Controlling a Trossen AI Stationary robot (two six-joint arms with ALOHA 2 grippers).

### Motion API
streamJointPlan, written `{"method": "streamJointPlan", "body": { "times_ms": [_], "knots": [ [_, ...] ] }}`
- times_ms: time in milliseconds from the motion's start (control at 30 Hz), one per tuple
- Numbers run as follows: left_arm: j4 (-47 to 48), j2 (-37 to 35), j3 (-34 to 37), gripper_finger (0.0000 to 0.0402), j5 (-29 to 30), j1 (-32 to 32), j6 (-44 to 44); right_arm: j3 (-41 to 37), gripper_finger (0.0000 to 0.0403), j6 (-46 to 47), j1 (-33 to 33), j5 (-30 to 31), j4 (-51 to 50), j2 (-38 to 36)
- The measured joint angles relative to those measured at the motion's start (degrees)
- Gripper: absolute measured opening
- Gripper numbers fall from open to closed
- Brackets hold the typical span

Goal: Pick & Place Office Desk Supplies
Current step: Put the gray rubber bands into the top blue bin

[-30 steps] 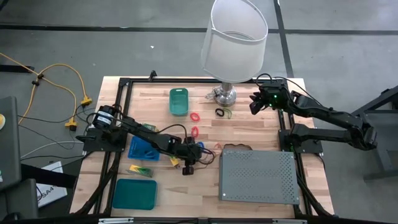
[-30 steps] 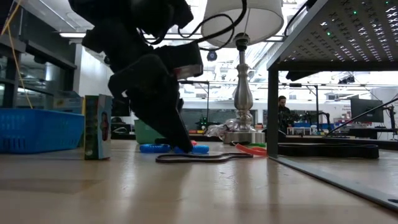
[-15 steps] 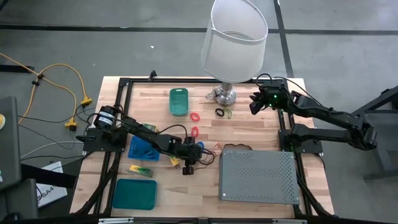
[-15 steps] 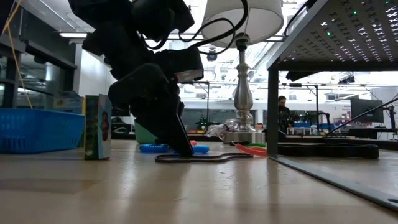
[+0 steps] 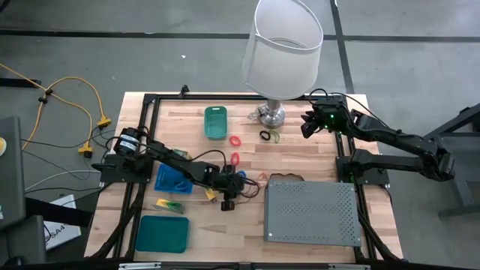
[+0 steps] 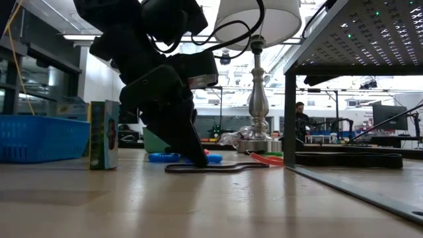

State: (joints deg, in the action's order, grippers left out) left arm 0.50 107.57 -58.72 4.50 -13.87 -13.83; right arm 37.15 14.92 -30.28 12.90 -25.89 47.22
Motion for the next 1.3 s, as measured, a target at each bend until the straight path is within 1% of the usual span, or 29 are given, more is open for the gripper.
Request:
{"method": "streamJointPlan", "body": {
  "times_ms": [333,633,733,867,967,1300],
  "knots": [
    [-1.28,0.13,0.02,0.0069,-2.56,-0.09,-1.13,0.0,0.0105,0.0,0.02,0.0,-0.01,-0.02],
    [-1.43,0.15,0.02,0.0068,-2.66,-0.15,-1.2,0.0,0.0105,0.02,0.01,0.0,-0.01,0.0],
    [-1.23,0.15,0.02,0.0057,-1.69,-0.33,-0.71,0.0,0.0105,0.01,0.0,0.0,-0.01,0.0],
    [-1.41,0.62,0.02,0.0027,0.24,-0.82,0.27,0.0,0.0105,0.02,0.02,0.0,0.0,0.0],
    [-1.59,1.07,0.0,0.0007,0.32,-0.9,0.21,0.0,0.0105,0.02,0.0,0.0,0.0,0.0],
    [-2.13,1.11,0.02,0.0001,0.32,-0.9,0.55,0.0,0.0105,0.02,0.0,0.0,0.0,-0.01]
  ]
}}
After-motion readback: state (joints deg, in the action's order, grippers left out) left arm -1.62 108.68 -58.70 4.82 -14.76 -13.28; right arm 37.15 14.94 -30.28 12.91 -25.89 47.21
